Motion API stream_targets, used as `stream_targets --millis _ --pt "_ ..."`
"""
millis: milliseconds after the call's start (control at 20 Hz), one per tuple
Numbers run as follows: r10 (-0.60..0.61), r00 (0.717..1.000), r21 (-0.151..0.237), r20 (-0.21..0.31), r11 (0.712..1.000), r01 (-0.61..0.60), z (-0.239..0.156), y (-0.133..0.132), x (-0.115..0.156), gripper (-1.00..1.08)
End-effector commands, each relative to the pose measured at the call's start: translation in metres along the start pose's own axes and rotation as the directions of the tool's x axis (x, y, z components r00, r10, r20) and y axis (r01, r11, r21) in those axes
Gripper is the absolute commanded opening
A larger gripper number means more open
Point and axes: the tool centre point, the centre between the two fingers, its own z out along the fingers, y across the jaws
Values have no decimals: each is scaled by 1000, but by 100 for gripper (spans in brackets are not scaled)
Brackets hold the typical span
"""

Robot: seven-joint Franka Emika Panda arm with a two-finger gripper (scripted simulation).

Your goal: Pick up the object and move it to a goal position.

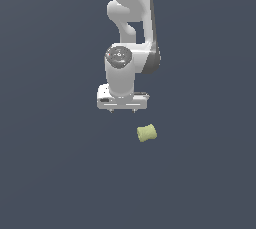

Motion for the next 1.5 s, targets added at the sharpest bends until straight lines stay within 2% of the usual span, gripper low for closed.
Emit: stream_targets --millis 0,500,950,1200,1450 --pt "5 1000 1 2 1000 -5 1 2 0 100" --pt "20 1000 1 1 1000 -20 1 0 1 100" --pt "121 993 3 -4 993 -121 4 -8 7 100" --pt "214 977 5 -8 977 -214 6 -15 12 100" --pt "328 945 9 -12 945 -328 9 -25 18 100"
